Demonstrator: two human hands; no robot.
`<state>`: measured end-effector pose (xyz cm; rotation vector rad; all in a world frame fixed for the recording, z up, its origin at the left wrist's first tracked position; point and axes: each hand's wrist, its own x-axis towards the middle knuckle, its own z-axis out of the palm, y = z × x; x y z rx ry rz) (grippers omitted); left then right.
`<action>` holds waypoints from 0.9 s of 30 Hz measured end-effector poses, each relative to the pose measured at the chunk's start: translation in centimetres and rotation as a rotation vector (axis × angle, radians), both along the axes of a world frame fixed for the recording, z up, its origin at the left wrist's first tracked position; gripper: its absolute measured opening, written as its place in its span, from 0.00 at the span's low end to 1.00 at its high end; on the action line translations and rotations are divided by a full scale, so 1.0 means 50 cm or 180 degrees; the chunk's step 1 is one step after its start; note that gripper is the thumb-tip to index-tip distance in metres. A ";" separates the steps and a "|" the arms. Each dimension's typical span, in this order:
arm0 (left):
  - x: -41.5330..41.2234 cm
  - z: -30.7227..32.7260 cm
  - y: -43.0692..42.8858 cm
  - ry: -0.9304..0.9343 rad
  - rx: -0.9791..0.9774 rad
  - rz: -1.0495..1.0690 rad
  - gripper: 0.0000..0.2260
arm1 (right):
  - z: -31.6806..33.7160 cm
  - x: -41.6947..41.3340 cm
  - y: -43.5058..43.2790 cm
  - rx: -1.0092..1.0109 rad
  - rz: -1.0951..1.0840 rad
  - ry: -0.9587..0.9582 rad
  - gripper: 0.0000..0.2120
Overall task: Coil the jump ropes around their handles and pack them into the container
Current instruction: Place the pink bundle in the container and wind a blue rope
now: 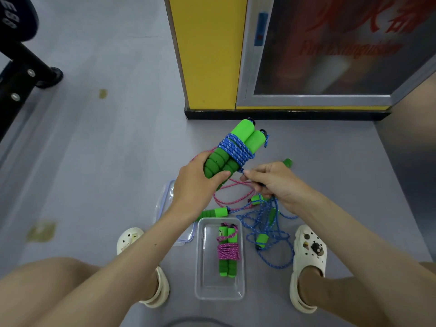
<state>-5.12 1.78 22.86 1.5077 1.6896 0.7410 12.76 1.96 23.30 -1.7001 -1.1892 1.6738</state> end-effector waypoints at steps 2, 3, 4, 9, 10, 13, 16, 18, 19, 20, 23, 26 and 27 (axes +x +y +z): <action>0.002 0.003 -0.002 0.0395 0.0171 -0.0014 0.18 | 0.001 -0.001 0.000 0.0011 -0.0036 0.0041 0.13; 0.004 0.005 -0.004 0.0604 0.0257 -0.0032 0.18 | 0.002 -0.003 -0.001 0.0029 -0.0061 0.0052 0.14; 0.006 0.006 -0.006 0.0798 0.0342 -0.0051 0.17 | 0.003 -0.004 -0.001 0.0051 -0.0080 0.0056 0.15; 0.015 0.009 -0.020 0.1369 0.0797 -0.0177 0.16 | 0.002 -0.015 -0.003 0.0169 -0.0030 0.0138 0.16; 0.016 0.007 -0.022 0.1411 0.0892 -0.0213 0.15 | 0.001 -0.016 -0.002 0.0182 -0.0014 0.0151 0.16; 0.020 -0.005 -0.025 0.1542 0.1174 -0.0352 0.15 | 0.001 -0.022 -0.001 0.0123 0.0059 0.0302 0.15; 0.021 -0.017 -0.022 0.1756 0.1412 -0.0482 0.16 | 0.004 -0.025 -0.003 -0.0005 0.0196 0.0292 0.15; 0.021 -0.019 -0.021 0.1867 0.1496 -0.0511 0.17 | 0.006 -0.026 -0.005 -0.0078 0.0272 0.0252 0.14; 0.020 -0.021 -0.021 0.1895 0.1541 -0.0538 0.17 | 0.007 -0.026 -0.006 -0.0091 0.0305 0.0284 0.13; 0.020 -0.023 -0.023 0.1903 0.1599 -0.0585 0.18 | 0.009 -0.027 -0.006 -0.0088 0.0325 0.0334 0.12; 0.025 -0.026 -0.031 0.1684 0.1779 -0.0816 0.22 | 0.016 -0.030 -0.009 -0.0056 0.0296 0.0463 0.11; 0.028 -0.030 -0.032 0.1464 0.1881 -0.0901 0.24 | 0.020 -0.025 -0.008 -0.0076 0.0203 0.0684 0.09; 0.028 -0.031 -0.029 0.1397 0.1883 -0.0911 0.25 | 0.020 -0.023 -0.006 -0.0098 0.0136 0.0800 0.09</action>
